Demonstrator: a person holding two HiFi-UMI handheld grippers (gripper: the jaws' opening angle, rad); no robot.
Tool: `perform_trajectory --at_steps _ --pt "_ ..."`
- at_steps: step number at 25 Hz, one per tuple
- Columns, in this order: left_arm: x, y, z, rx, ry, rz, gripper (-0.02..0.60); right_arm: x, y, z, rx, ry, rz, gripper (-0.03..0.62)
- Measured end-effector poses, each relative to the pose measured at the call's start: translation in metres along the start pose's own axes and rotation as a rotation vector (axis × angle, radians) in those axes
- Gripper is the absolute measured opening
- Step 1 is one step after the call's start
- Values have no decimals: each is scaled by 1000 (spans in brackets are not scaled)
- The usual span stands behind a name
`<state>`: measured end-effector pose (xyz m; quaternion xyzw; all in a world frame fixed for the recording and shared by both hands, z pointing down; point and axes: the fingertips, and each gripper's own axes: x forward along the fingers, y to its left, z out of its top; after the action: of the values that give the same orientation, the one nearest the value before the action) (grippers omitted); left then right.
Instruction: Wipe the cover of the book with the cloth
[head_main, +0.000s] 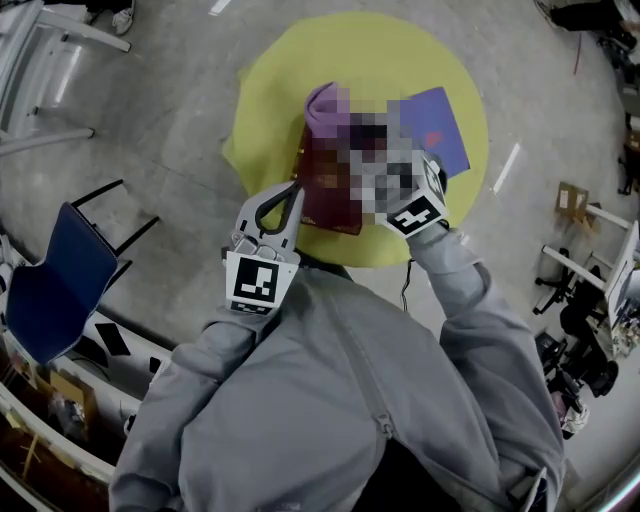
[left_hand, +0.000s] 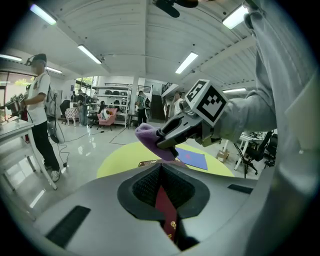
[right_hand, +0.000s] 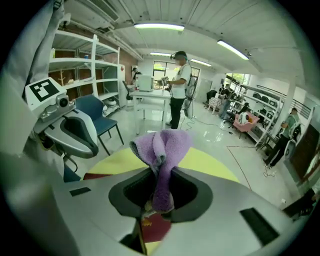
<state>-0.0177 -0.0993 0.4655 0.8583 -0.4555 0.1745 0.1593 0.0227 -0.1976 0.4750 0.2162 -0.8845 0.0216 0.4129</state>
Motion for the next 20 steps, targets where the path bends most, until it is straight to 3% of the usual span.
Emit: perform_trajectory --at_steps 8,20 --pt "5 3 -37 -29 108 -38 18 30 10 -16 -76 184 153 98" --pt "5 -13 -83 -62 328 -165 18 57 11 -23 -147 316 248 98"
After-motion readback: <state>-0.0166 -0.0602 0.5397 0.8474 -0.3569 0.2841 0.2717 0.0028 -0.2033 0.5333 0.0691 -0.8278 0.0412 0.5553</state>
